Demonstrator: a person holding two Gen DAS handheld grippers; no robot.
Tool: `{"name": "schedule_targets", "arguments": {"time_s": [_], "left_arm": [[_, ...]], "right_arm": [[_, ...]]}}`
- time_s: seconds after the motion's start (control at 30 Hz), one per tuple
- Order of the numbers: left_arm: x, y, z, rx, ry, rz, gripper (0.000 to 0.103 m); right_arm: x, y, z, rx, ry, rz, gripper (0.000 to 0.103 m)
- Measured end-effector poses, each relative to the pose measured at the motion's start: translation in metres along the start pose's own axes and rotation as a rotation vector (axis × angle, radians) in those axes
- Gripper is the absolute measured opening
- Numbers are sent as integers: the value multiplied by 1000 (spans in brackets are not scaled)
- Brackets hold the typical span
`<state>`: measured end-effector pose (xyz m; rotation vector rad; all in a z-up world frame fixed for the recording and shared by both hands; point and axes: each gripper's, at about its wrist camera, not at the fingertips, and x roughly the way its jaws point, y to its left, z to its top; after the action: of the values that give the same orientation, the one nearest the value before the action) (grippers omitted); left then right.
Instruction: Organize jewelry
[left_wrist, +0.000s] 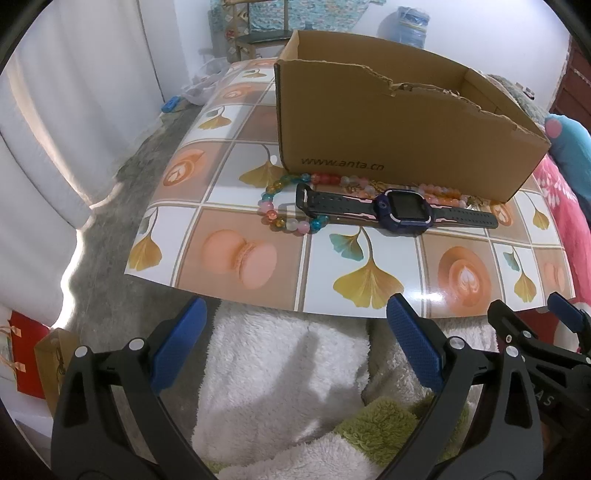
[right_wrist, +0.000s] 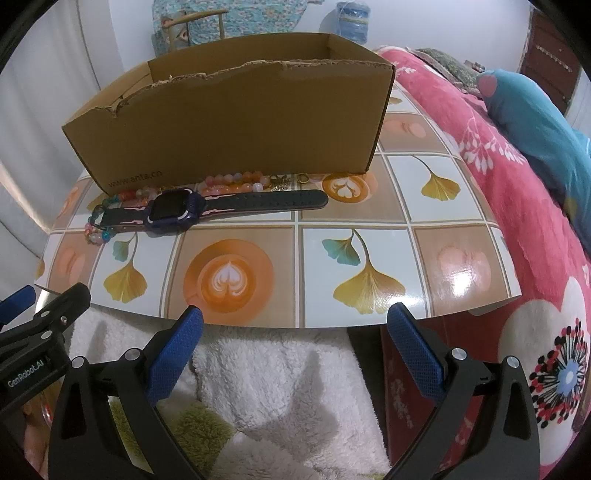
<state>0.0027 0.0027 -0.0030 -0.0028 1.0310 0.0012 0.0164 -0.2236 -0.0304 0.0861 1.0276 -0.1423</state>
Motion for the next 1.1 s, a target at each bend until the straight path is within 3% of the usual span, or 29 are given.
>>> {"name": "schedule_targets", "arguments": {"time_s": [0.77,1.1], "left_arm": [[10,1,1,-8,26,13,94],[30,-2,8,4,62,21,94]], "right_arm": [[3,-2,3,6,12,3,97],[24,-11,16,11,36,-9,97]]}}
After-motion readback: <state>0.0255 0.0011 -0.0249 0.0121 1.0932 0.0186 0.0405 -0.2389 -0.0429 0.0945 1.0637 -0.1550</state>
